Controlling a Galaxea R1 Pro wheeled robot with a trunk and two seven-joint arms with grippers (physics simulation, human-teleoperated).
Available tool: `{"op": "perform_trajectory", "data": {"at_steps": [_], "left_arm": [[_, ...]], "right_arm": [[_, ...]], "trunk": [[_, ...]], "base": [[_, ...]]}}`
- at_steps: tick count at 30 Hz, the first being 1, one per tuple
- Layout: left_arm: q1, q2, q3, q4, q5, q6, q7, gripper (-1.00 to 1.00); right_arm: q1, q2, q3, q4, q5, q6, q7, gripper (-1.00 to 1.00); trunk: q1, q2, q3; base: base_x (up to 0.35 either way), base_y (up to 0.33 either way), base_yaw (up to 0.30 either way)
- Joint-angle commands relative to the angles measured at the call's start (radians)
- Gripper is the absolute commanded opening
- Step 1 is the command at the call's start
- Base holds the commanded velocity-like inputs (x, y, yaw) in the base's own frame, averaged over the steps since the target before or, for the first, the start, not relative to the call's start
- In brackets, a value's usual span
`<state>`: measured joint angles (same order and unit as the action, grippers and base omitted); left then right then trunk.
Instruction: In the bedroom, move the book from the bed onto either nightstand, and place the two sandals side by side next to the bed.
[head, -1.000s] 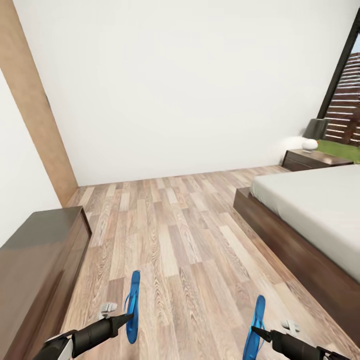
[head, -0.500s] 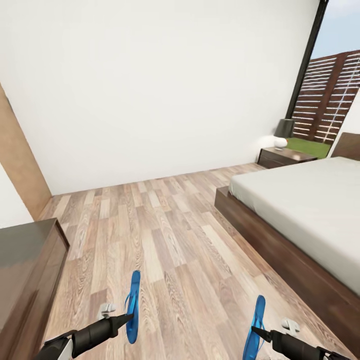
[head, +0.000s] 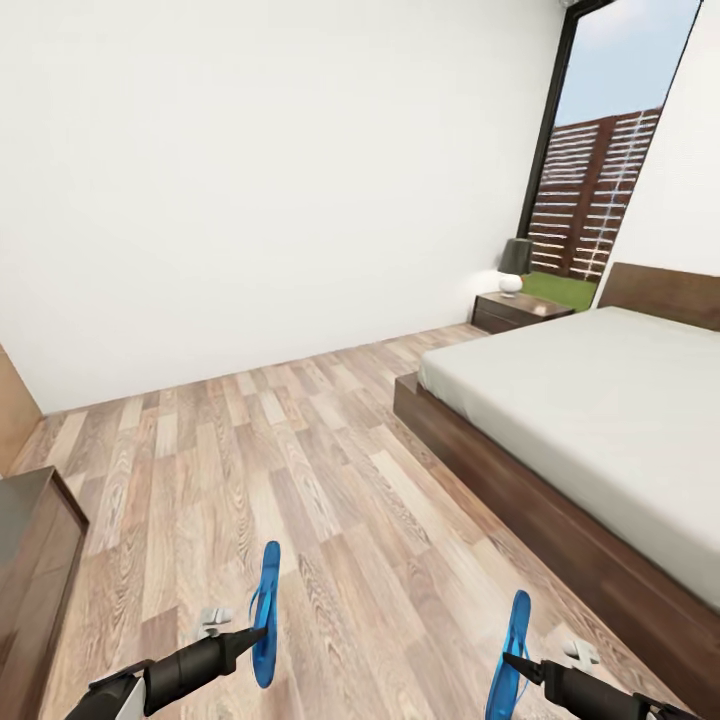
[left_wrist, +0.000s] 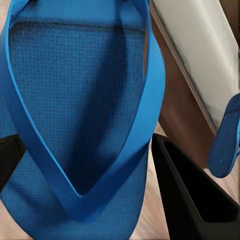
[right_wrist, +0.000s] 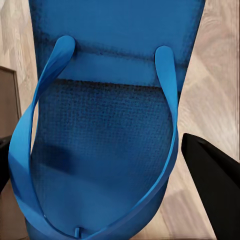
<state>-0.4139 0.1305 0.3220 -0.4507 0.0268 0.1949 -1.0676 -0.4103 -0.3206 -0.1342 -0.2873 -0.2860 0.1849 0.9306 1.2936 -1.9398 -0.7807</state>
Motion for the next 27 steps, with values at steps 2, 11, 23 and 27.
{"op": "perform_trajectory", "data": {"at_steps": [2,11,23,27], "left_arm": [[0.000,0.000,0.003,0.000,0.002,0.009,-0.006,-1.00],[0.000,0.000,0.002,0.000,0.003,0.009,-0.005,-1.00],[0.000,0.000,0.002,0.000,0.003,0.009,-0.005,-1.00],[0.000,0.000,0.002,0.000,0.002,0.009,-0.005,-1.00]], "right_arm": [[-0.001,0.000,-0.001,0.000,-0.009,0.011,0.002,-1.00],[-0.001,0.000,-0.002,0.000,-0.009,0.011,0.002,-1.00],[-0.001,0.000,-0.002,0.000,-0.010,0.011,0.002,-1.00],[-0.001,0.000,-0.002,0.000,-0.010,0.011,0.002,-1.00]], "trunk": [[-0.008,0.014,0.005],[-0.042,0.077,0.034],[-0.088,0.161,0.071],[-0.104,0.189,0.084]], "base": [[0.000,0.000,-0.264],[0.000,0.000,-0.265],[0.000,0.000,-0.279],[0.000,0.000,-0.282]]}}
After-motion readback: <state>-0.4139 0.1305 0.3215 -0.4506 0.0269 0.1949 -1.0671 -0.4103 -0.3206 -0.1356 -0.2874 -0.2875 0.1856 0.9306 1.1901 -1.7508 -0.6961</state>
